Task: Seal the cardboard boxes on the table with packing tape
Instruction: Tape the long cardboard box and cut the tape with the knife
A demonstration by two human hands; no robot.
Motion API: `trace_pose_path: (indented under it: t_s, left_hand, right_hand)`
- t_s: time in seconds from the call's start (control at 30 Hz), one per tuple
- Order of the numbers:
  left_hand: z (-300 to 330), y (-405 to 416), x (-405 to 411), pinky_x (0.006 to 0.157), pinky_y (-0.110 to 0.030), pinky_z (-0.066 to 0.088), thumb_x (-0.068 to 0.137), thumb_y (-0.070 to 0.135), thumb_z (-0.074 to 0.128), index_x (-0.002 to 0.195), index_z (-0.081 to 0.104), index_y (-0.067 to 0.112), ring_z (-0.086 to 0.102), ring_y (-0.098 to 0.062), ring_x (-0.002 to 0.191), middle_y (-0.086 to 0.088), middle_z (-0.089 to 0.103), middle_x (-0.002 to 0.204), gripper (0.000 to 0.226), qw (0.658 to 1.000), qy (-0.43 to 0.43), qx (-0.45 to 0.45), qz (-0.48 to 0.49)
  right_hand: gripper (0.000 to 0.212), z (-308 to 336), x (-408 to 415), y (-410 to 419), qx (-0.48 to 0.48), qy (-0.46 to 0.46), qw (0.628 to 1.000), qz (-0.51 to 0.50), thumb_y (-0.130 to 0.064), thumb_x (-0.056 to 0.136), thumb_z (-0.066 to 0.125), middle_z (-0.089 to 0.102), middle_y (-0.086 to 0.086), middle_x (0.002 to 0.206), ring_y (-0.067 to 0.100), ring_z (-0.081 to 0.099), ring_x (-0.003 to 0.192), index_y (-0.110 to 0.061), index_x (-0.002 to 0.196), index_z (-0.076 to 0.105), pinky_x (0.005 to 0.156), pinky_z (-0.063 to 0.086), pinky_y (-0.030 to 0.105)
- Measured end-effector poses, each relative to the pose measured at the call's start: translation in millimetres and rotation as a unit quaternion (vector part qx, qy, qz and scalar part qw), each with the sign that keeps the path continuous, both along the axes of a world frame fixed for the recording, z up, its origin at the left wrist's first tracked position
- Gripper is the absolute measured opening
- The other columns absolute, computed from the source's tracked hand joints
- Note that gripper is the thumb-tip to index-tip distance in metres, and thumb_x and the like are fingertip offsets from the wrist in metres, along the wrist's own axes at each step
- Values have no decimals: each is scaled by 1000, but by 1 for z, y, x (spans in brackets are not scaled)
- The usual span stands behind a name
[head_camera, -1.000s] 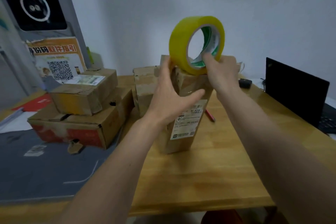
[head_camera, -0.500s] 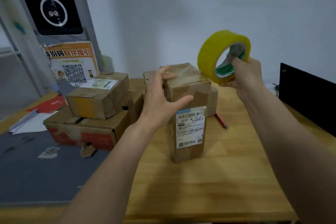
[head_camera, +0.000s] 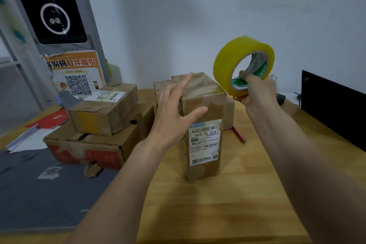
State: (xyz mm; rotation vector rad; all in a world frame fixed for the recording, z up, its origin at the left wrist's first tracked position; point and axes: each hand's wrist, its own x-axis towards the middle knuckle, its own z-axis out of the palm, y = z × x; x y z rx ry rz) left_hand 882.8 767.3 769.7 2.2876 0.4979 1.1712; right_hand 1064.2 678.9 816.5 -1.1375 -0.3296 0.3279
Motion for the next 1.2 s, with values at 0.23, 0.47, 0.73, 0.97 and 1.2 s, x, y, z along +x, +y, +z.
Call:
trace_pose_path:
  t_s: [0.23, 0.47, 0.73, 0.97, 1.2]
  left_hand:
    - [-1, -1, -2, 92, -9, 25, 86, 43, 71, 142, 31, 56, 34, -2, 126, 17, 37, 127, 70, 1000, 8, -7, 2]
    - [14, -14, -2, 100, -26, 38, 81, 55, 69, 127, 60, 38, 41, -2, 113, 23, 41, 110, 50, 999, 29, 6, 45]
    - [54, -30, 23, 81, -34, 39, 98, 59, 37, 136, 48, 27, 56, -21, 113, 4, 60, 124, 51, 951, 230, 167, 124]
    - [55, -26, 21, 100, -42, 40, 102, 55, 22, 140, 46, 37, 42, -18, 137, 11, 49, 146, 48, 943, 279, 150, 100]
    - [64, -26, 27, 122, -45, 17, 103, 54, 19, 152, 25, 45, 14, -18, 152, 8, 19, 164, 51, 929, 347, 106, 78]
  right_hand:
    - [21, -1, -2, -12, 2, -56, 998, -40, -15, 84, 71, 63, 2, 83, 19, 64, 66, -26, 80, 53, 39, 47, 22]
    - [20, -8, 4, -8, -5, -37, 999, -39, -17, 85, 70, 65, 2, 93, 25, 66, 91, -28, 86, 53, 66, 60, 42]
    - [26, -11, 3, -4, 0, -45, 998, -45, -15, 85, 71, 62, -3, 85, 23, 64, 93, -31, 79, 51, 85, 55, 54]
    - [28, -32, 22, -15, -31, -18, 998, -53, -17, 86, 69, 63, 4, 103, 24, 62, 99, -16, 111, 57, 92, 52, 52]
    - [17, -55, 19, -10, -30, 28, 999, -36, -15, 85, 70, 64, 5, 95, 28, 63, 99, -25, 83, 56, 91, 52, 56]
